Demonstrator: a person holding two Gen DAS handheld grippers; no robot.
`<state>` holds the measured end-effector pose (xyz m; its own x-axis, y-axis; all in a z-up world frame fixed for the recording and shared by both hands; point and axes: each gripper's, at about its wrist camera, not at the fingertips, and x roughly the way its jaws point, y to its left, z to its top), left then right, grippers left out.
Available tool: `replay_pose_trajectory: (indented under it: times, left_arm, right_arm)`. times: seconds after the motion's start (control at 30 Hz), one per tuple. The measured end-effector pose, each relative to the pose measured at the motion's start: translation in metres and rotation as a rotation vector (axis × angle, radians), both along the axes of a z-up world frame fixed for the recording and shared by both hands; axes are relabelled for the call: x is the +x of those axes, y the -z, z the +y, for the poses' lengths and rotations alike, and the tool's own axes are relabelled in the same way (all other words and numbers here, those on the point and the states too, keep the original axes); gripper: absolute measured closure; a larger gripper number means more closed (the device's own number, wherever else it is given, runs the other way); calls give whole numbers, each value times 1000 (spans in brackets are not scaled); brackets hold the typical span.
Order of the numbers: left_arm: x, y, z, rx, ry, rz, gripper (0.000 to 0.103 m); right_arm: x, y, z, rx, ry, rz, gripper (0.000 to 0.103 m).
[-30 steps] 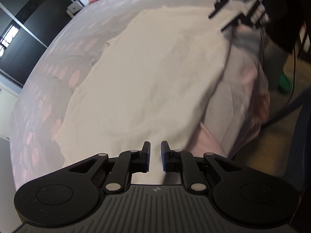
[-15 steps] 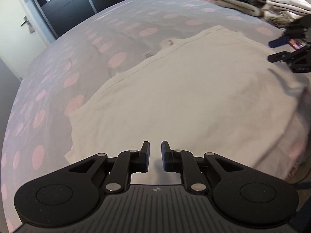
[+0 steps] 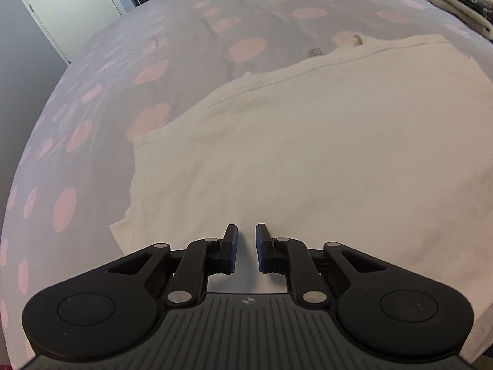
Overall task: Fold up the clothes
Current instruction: 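Move the right gripper to a loose shirt corner and pinch it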
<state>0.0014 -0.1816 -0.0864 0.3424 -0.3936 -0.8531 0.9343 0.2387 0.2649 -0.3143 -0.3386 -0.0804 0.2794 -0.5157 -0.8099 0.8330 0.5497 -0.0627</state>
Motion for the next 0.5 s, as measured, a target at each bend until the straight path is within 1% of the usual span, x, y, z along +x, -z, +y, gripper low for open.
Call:
replay_pose_trajectory:
  times: [0.1, 0.2, 0.4, 0.43, 0.5]
  left_arm:
    - [-1, 3, -3, 11, 6, -11, 92]
    - [-1, 4, -4, 16, 0, -12, 92]
    - [4, 3, -8, -2, -24, -6, 92]
    - [5, 3, -9, -7, -29, -5, 92]
    - [7, 2, -11, -12, -39, 0, 92]
  right_arm:
    - [-1, 1, -2, 4, 6, 5, 103]
    - [-4, 0, -7, -11, 54, 19, 103]
    - [-14, -3, -18, 31, 113, -36, 102]
    - [-15, -4, -19, 24, 128, -33, 98]
    - [-20, -6, -26, 31, 165, -55, 94]
